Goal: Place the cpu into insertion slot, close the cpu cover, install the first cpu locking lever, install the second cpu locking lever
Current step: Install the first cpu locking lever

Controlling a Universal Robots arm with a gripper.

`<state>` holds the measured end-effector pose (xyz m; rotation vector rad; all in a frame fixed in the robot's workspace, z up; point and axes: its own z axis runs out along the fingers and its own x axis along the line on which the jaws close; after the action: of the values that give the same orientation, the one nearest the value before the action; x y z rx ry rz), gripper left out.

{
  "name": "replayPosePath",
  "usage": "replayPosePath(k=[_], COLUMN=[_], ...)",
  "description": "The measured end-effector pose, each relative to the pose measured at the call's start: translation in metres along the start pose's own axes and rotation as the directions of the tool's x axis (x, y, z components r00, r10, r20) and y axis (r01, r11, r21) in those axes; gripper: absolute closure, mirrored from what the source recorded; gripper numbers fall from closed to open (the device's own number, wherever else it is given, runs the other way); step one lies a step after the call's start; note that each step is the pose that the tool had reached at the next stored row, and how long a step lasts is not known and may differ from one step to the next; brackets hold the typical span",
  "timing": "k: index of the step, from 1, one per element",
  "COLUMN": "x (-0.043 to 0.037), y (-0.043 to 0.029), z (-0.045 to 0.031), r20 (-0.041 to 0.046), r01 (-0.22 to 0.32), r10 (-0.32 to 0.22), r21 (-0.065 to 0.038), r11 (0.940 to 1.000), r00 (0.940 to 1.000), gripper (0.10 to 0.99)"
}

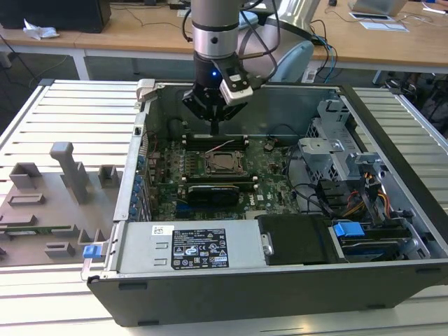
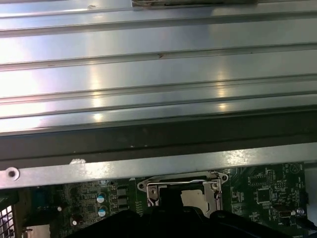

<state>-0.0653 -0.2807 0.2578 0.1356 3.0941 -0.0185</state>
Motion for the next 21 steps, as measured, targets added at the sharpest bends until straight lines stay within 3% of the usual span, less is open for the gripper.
replayPosePath(k=[13, 21], x=[-0.0105, -0.0104], y=[0.001, 0.0011], z=[0.0031, 0.0089], r20=[-0.0002, -0.0003], r01=[0.0, 0.0], r10=[0.0, 0.0], r21=[0.0, 0.0], r11=[1.0, 1.0], r00=[1.0, 1.0], gripper=[0.98, 0.98])
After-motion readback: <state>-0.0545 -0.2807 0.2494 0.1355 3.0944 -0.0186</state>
